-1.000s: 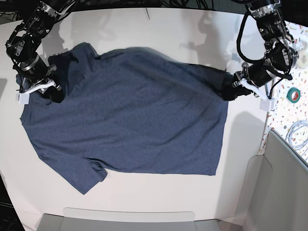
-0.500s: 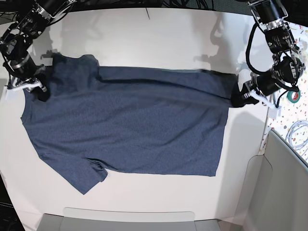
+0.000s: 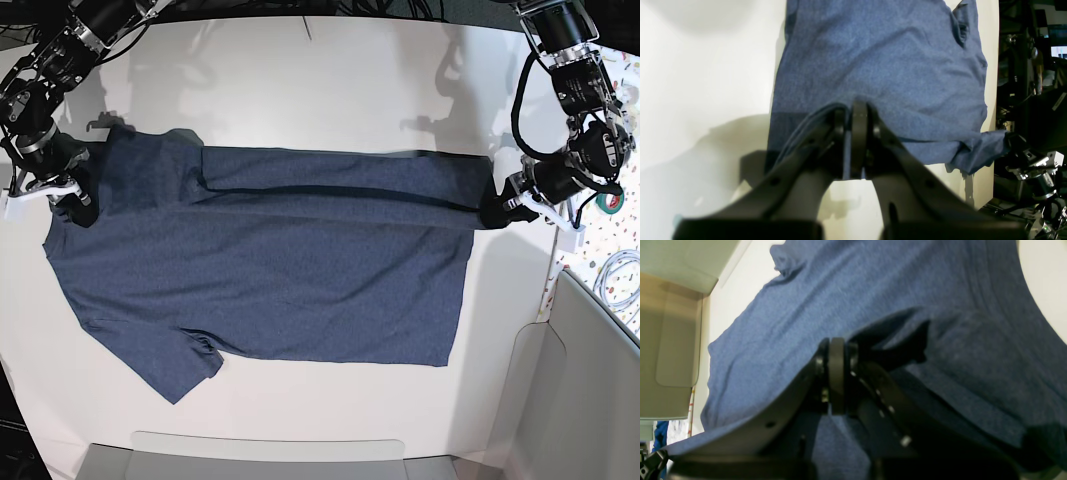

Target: Layout the t-shirt on the table in an organized manner, then fold the t-shirt properly

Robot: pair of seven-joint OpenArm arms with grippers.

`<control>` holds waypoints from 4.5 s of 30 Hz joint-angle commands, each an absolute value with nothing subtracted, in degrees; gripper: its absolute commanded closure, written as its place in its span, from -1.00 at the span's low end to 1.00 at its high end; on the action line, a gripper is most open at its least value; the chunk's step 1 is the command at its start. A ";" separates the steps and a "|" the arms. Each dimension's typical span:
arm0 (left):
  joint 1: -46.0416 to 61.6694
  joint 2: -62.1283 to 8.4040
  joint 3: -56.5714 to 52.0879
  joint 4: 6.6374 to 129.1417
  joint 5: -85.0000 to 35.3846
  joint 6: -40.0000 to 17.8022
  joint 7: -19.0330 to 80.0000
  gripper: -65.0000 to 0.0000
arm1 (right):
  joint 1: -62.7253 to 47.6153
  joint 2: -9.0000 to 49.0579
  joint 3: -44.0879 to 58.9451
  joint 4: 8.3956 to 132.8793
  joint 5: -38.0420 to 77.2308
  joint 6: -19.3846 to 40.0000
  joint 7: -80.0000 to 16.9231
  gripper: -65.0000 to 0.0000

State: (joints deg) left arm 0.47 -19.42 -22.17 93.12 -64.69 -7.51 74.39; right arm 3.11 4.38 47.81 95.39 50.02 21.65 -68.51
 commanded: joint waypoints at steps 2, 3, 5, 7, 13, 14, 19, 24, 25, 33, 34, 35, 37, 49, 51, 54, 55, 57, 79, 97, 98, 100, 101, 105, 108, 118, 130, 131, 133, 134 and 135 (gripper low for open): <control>-0.31 -20.44 -22.73 93.93 -65.71 -7.52 73.89 1.00 | 4.44 5.14 47.87 95.69 51.30 22.02 -67.30 1.00; -0.40 -20.44 -22.73 93.93 -65.71 -7.52 73.89 1.00 | 5.05 5.14 47.87 94.99 51.30 22.02 -67.30 1.00; -0.40 -20.26 -22.46 93.93 -65.80 -7.52 73.89 1.00 | 5.93 5.32 47.87 92.26 51.30 22.02 -67.30 1.00; -0.75 -20.18 -22.37 93.93 -65.80 -7.52 73.89 1.00 | 6.46 5.32 47.87 89.89 51.30 22.02 -67.38 1.00; -2.33 -20.18 -22.73 93.93 -65.71 -7.52 73.89 1.00 | 7.96 5.41 47.78 85.49 48.57 22.11 -67.47 1.00; -2.33 -20.18 -22.73 93.93 -65.71 -7.52 73.89 1.00 | 8.31 5.41 47.69 85.49 47.69 22.11 -67.47 1.00; -1.98 -20.18 -22.73 93.93 -65.71 -7.52 73.80 1.00 | 9.19 5.58 43.03 85.49 45.76 22.11 -67.30 1.00; -1.98 -20.26 -22.73 89.89 -65.71 -7.52 73.80 1.00 | 9.19 5.58 42.59 85.32 45.67 22.11 -67.30 1.00; -2.15 -20.26 -22.73 88.40 -65.71 -7.52 73.80 1.00 | 9.19 5.58 42.77 85.32 45.67 22.11 -67.30 1.00; -2.33 -20.44 -22.73 82.68 -65.71 -7.52 73.80 1.00 | 8.84 7.69 42.95 82.86 45.67 22.11 -67.21 1.00; -2.33 -20.44 -22.73 82.68 -65.71 -7.52 73.80 1.00 | 8.84 8.40 42.95 82.24 45.67 22.11 -67.21 1.00; -2.24 -20.44 -22.73 82.68 -65.71 -7.52 73.80 1.00 | 8.84 8.75 42.68 81.54 45.67 22.11 -67.21 1.00; -2.07 -20.44 -22.73 82.68 -65.71 -7.52 73.80 0.90 | 8.84 8.75 42.59 80.31 45.67 22.11 -67.21 1.00; -1.80 -21.67 -22.81 82.24 -65.89 -7.43 74.68 0.14 | 9.10 10.15 42.68 80.31 45.93 22.11 -67.56 0.36; -1.80 -21.67 -22.90 82.33 -65.98 -7.43 74.68 0.14 | 9.19 10.15 42.86 80.40 46.11 22.11 -67.56 0.08; -1.71 -21.67 -22.99 82.42 -65.98 -7.43 76.44 0.14 | 9.10 10.24 43.12 80.48 48.13 22.11 -67.56 -0.21; -1.27 -21.67 -22.99 82.42 -66.07 -7.43 76.88 0.14 | 8.84 10.68 43.56 80.48 49.36 22.11 -67.56 -0.28; -0.31 -21.67 -22.99 82.68 -66.07 -7.43 76.97 0.14 | 8.75 10.68 45.23 80.48 51.65 22.11 -67.56 -0.35; 2.95 -21.32 -22.99 82.68 -66.15 -7.60 77.14 0.15 | -17.27 4.88 61.14 93.85 80.40 22.11 -67.30 -0.36; 4.09 -21.23 -22.90 82.68 -66.24 -7.78 77.14 0.15 | -0.92 4.79 66.86 78.29 62.64 22.02 -67.21 -0.36; 4.53 -21.23 -22.90 82.68 -66.24 -7.78 77.14 0.15 | -0.13 4.79 66.86 78.29 61.41 22.02 -67.21 -0.36; 4.62 -21.23 -22.99 82.68 -66.24 -7.78 77.14 0.15 | 0.92 4.79 66.86 78.29 59.82 22.02 -67.21 -0.35; 4.62 -21.23 -22.99 82.68 -66.24 -7.78 77.14 0.15 | 1.10 4.79 66.86 78.29 59.38 22.02 -67.21 -0.35; 4.70 -21.23 -22.99 82.68 -66.24 -7.78 77.05 0.15 | 1.36 4.79 66.77 78.20 58.68 22.02 -67.21 -0.03; 5.76 -21.23 -23.34 82.86 -66.24 -7.78 76.97 0.15 | 1.36 4.79 66.77 78.20 58.68 22.11 -67.21 0.76; 8.40 -21.23 -37.49 84.26 -66.15 -7.87 75.91 0.14 | 1.01 4.88 66.59 78.20 58.77 22.11 -67.47 1.00; 9.89 -15.78 -29.58 84.26 -65.89 -7.52 74.86 0.14 | 1.01 4.79 66.51 78.20 58.86 22.11 -67.56 1.00; 9.89 -15.43 -27.65 84.26 -65.89 -7.52 73.80 0.14 | 1.01 4.70 66.51 78.20 58.86 22.11 -67.56 1.00; 9.89 -15.16 -24.92 84.26 -65.89 -7.52 71.60 0.14 | 0.92 4.70 66.51 78.20 58.86 22.11 -67.56 1.00; 9.80 -15.16 -23.78 84.26 -65.89 -7.52 70.73 0.14 | 0.92 4.70 66.51 78.20 58.86 22.11 -67.56 1.00; 9.80 -15.16 -22.64 84.26 -65.89 -7.52 70.02 0.14 | 0.92 4.70 66.51 78.20 58.86 22.11 -67.56 1.00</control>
